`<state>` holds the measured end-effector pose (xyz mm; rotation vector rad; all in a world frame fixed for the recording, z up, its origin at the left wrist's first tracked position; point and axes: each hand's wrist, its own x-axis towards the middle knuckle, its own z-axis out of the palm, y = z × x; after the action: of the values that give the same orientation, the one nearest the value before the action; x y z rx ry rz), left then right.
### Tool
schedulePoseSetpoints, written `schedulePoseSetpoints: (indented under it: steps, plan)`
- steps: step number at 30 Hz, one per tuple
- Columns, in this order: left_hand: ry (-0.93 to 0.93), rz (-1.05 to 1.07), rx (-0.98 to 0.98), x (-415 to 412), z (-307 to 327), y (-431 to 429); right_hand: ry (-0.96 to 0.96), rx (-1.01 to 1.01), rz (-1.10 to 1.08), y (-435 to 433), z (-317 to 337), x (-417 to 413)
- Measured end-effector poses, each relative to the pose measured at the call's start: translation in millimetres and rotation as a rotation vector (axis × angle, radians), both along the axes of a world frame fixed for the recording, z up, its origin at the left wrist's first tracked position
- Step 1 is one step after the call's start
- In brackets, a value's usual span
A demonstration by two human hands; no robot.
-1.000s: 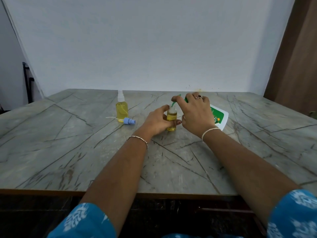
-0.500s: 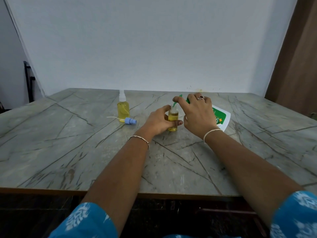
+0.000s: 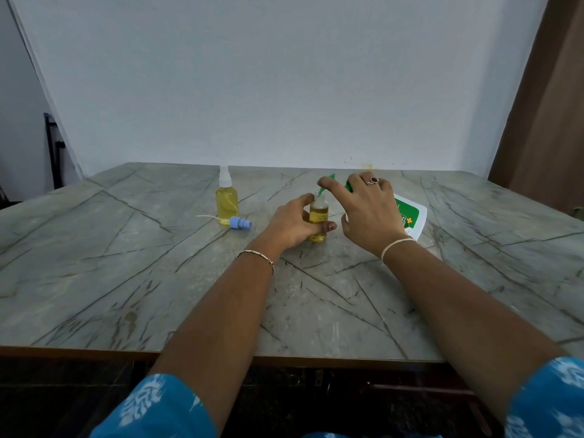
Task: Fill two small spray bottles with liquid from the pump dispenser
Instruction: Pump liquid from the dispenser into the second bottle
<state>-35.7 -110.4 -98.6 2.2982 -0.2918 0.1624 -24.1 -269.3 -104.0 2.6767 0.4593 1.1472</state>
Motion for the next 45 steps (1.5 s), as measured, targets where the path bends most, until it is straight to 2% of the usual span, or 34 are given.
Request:
schedulePoseSetpoints:
  steps: [45]
  plan:
    - [-0.003,-0.014,0.006,4.0,-1.2,0.5,0.043,0.048,-0.015,9.2,3.6,-0.5]
